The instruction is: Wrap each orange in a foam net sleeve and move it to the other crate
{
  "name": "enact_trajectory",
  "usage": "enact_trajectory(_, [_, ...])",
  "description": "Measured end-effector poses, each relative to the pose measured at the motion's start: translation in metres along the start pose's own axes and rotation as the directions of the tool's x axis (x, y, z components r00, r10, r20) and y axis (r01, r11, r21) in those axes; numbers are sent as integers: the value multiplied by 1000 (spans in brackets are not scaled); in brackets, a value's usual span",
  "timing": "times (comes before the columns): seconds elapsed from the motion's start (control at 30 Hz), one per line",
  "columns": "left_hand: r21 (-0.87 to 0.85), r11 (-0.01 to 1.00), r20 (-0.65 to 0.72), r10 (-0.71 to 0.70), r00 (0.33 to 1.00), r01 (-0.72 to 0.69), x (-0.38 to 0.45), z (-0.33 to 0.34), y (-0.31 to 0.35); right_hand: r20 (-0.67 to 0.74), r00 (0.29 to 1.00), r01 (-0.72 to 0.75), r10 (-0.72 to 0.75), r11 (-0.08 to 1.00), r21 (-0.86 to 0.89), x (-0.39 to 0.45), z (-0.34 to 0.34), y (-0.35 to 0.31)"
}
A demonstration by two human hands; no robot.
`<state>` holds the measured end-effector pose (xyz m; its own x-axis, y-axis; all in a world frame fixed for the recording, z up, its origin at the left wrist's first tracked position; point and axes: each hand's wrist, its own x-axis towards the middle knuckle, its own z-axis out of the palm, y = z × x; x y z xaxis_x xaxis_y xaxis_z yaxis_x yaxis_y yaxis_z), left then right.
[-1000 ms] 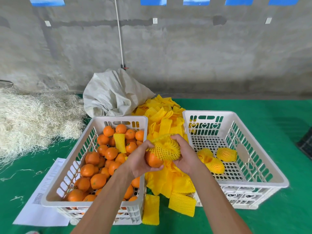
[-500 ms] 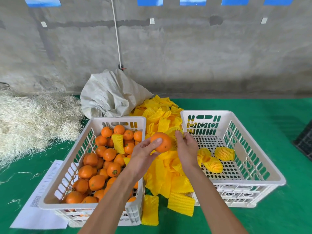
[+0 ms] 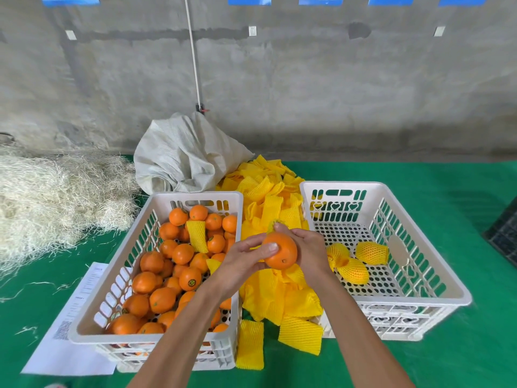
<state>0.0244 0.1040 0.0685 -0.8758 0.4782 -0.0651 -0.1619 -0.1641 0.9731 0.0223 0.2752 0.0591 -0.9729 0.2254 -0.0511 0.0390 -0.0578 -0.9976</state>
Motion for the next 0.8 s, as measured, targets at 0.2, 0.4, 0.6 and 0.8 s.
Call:
enact_trajectory(0.2, [248,966,62,62,996,-76,-8,-12,4,184,983,2,17,994,-107,2,-4,-8])
enact_trajectory(0.4, [33,999,-222,27,975,-20,-8,-28,-11,113,990,106,-86,978,-180,-2,3,-3])
enact_trajectory(0.6, [63,998,-457,28,889,1,-4,-23,-19,55,927,350,-371,802,-484,-7,17,-7])
enact_trajectory(0.8, [374,926,-619,286,731,-46,6,-3,-25,77,730,512,-679,469,-720,-13,41,-9])
